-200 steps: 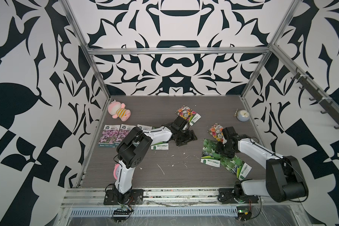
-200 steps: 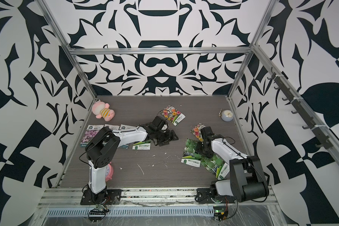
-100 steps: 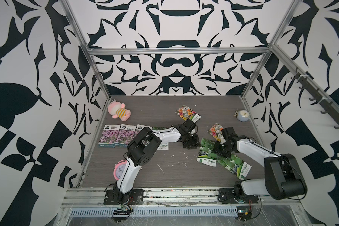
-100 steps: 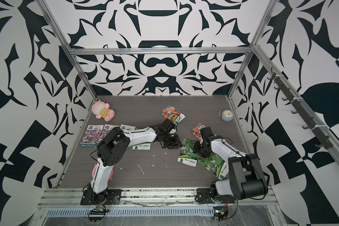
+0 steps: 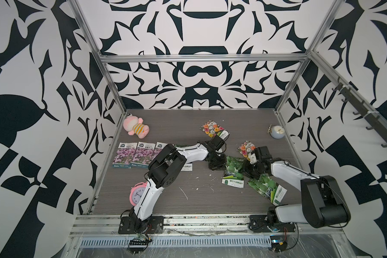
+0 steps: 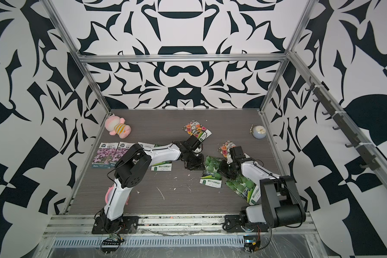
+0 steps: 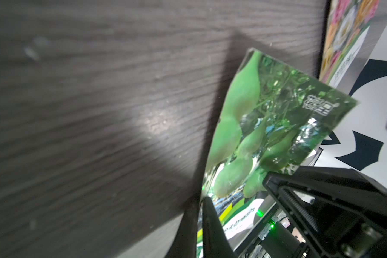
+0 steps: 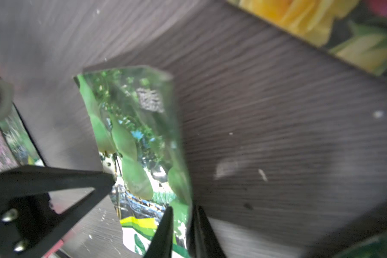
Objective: Arrange the seed packets in a row
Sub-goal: Pick up the seed packet from the center of the board.
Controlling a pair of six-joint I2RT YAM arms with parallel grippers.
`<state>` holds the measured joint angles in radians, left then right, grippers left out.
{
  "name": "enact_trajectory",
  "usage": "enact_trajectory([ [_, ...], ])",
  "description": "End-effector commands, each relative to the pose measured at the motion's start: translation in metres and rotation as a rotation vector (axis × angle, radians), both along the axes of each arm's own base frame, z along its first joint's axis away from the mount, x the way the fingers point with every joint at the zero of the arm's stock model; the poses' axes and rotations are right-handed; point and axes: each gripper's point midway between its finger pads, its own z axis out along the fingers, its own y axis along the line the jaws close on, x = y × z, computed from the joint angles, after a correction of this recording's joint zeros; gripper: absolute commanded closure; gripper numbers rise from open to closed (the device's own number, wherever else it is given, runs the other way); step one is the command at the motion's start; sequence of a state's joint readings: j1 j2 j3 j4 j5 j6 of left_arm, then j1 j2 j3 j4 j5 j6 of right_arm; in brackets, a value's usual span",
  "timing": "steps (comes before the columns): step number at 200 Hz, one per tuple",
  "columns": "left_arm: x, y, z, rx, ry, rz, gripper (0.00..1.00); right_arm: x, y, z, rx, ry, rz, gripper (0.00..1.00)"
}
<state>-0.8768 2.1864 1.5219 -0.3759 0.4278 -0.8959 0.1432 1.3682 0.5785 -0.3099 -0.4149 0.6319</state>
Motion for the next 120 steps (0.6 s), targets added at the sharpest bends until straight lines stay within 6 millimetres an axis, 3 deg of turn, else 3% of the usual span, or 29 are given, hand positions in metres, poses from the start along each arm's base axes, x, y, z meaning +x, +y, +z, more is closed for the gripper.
enact_trajectory([
  [1,-0.012,0.024,-0.038,0.14,0.044,-0.01,0.89,0.009,0.004,0.016,0.008,-0.065,0.012,0.89],
  [17,-0.007,0.023,-0.028,0.119,0.023,-0.012,0.88,0.01,-0.006,0.019,-0.047,-0.078,0.006,1.0],
  [30,0.0,0.023,-0.013,0.09,-0.006,-0.012,0.84,0.01,-0.01,0.024,-0.085,-0.085,0.015,1.0],
  [40,0.008,0.026,0.003,0.075,-0.037,-0.003,0.75,0.013,-0.01,0.029,-0.091,-0.097,0.031,1.0],
  [51,0.02,0.034,0.024,0.067,-0.08,0.017,0.59,0.018,-0.006,0.034,-0.075,-0.112,0.053,1.0],
  [59,0.031,0.046,0.039,0.085,-0.123,0.041,0.46,0.022,-0.001,0.038,-0.054,-0.121,0.068,1.0],
  [74,0.051,0.076,0.068,0.134,-0.224,0.105,0.35,0.032,0.011,0.045,0.004,-0.131,0.103,1.0],
  [102,0.072,0.141,0.108,0.226,-0.361,0.229,0.26,0.054,0.049,0.067,0.135,-0.182,0.193,1.0],
  [120,0.075,0.179,0.121,0.264,-0.397,0.298,0.24,0.067,0.078,0.081,0.212,-0.206,0.27,1.0],
])
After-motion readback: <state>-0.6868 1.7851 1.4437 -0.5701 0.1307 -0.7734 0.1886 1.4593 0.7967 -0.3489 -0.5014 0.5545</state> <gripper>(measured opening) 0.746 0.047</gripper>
